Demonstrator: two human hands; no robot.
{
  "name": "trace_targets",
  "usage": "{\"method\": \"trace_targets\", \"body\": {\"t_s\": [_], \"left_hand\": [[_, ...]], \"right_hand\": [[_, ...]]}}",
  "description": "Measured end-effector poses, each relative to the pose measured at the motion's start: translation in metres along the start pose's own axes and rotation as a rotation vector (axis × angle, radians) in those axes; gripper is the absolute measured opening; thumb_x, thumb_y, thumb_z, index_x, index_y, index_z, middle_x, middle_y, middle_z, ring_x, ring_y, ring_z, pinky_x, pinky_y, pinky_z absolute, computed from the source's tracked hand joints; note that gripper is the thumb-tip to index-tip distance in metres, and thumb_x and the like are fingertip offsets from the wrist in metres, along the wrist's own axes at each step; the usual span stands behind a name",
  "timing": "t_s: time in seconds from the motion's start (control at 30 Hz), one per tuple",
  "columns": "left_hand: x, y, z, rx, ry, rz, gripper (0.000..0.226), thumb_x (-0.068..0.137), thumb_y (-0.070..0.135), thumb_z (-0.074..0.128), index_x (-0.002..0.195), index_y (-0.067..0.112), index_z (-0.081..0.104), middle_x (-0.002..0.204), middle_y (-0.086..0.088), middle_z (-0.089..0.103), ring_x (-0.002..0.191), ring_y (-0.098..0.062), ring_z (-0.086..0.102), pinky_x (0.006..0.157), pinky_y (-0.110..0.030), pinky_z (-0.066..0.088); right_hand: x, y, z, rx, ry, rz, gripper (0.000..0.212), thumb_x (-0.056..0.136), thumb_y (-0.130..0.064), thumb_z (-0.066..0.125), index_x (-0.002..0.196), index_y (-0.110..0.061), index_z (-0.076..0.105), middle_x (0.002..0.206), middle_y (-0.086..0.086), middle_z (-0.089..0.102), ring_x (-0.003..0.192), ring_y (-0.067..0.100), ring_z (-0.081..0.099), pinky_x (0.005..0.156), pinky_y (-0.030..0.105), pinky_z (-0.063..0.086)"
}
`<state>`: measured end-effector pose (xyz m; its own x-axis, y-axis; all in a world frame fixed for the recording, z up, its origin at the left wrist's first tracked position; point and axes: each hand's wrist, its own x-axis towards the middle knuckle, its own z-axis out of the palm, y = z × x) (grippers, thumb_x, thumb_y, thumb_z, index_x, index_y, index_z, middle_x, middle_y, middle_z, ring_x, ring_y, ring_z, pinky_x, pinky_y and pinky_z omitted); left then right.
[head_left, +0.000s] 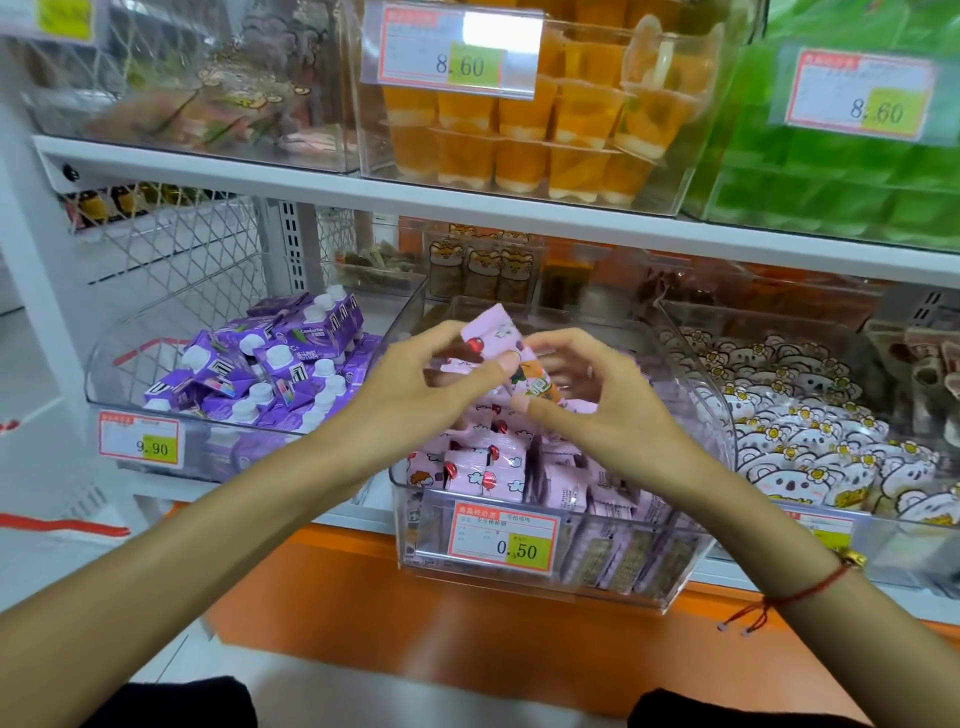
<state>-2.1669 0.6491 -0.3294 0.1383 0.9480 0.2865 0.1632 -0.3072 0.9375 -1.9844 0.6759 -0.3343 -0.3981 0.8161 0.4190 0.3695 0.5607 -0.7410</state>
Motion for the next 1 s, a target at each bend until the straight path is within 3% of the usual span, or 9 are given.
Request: {"method": "trace_targets", "body": {"t_s": [0.07,0.17,0.23,0.37,0.57,0.7,0.8,0.93,1.0], "left_hand": [[0.001,-0.003,0.0,0.122,0.047,0.071,0.025,0.085,0.032,0.065,0.11,0.03,0.063,0.108,0.011,0.065,0.092,-0.001,0.064,0.072,-0.015,0.053],[-0.001,-0.011,-0.011,0.404,0.288,0.228,0.033,0.085,0.025,0.067,0.116,0.032,0.057,0.12,0.009,0.051,0.102,-0.004,0.056,0.083,-0.019,0.046],[-0.005,-0.02,-0.02,0.501,0.378,0.283,0.04,0.085,0.017,0.065,0.122,0.029,0.053,0.122,0.008,0.045,0.106,-0.008,0.053,0.085,-0.024,0.043],[-0.013,-0.038,-0.025,0.457,0.346,0.115,0.043,0.09,0.024,0.057,0.131,0.024,0.044,0.126,0.005,0.049,0.108,-0.013,0.052,0.087,-0.036,0.046],[-0.015,-0.044,-0.024,0.277,0.228,-0.145,0.024,0.096,0.025,0.048,0.12,0.024,0.052,0.113,0.009,0.057,0.101,-0.016,0.059,0.09,-0.035,0.047],[-0.017,-0.039,-0.025,0.244,0.207,-0.165,0.02,0.097,0.027,0.047,0.116,0.026,0.053,0.113,0.008,0.057,0.105,-0.019,0.061,0.092,-0.044,0.048],[-0.017,-0.037,-0.025,0.198,0.196,-0.174,0.024,0.097,0.025,0.047,0.119,0.022,0.054,0.117,0.005,0.059,0.104,-0.019,0.061,0.091,-0.045,0.05],[-0.017,-0.035,-0.025,0.132,0.19,-0.178,0.023,0.097,0.022,0.048,0.118,0.02,0.054,0.118,0.002,0.059,0.103,-0.021,0.061,0.088,-0.047,0.052],[-0.017,-0.036,-0.026,0.132,0.187,-0.172,0.021,0.097,0.022,0.048,0.116,0.022,0.054,0.116,0.003,0.058,0.102,-0.019,0.061,0.088,-0.046,0.053]], "right_hand": [[0.001,0.004,-0.001,0.035,0.038,0.009,0.032,0.081,-0.019,0.073,0.108,-0.02,0.056,0.101,-0.006,0.069,0.097,0.007,0.064,0.09,0.026,0.048],[0.004,0.011,-0.007,-0.011,0.154,0.028,0.029,0.083,-0.022,0.071,0.108,-0.019,0.056,0.105,-0.007,0.066,0.101,0.009,0.061,0.094,0.032,0.046],[0.009,0.014,-0.015,-0.042,0.251,0.028,0.027,0.083,-0.021,0.071,0.106,-0.021,0.056,0.1,-0.01,0.062,0.095,0.011,0.061,0.087,0.029,0.049],[0.029,0.019,-0.017,0.011,0.359,0.078,0.032,0.083,-0.017,0.071,0.107,-0.017,0.049,0.087,-0.009,0.058,0.072,-0.003,0.059,0.063,0.007,0.045],[0.049,0.028,0.006,-0.234,0.105,0.137,0.057,0.084,-0.019,0.07,0.129,-0.024,0.035,0.085,-0.001,0.062,0.078,0.017,0.067,0.067,0.027,0.054],[0.052,0.029,0.018,-0.281,0.0,0.189,0.042,0.085,-0.02,0.069,0.115,-0.022,0.04,0.086,0.001,0.057,0.079,0.024,0.063,0.069,0.041,0.054],[0.051,0.033,0.02,-0.275,-0.072,0.261,0.03,0.088,-0.026,0.065,0.105,-0.016,0.042,0.09,0.004,0.058,0.081,0.025,0.061,0.064,0.035,0.048],[0.051,0.04,0.017,-0.61,-0.098,0.172,0.023,0.09,-0.03,0.06,0.104,-0.012,0.067,0.11,0.007,0.062,0.106,0.024,0.05,0.084,0.031,0.038],[0.05,0.046,0.014,-0.728,-0.162,0.12,0.027,0.094,-0.032,0.052,0.106,-0.015,0.07,0.113,0.004,0.058,0.107,0.021,0.04,0.089,0.033,0.034]]}}
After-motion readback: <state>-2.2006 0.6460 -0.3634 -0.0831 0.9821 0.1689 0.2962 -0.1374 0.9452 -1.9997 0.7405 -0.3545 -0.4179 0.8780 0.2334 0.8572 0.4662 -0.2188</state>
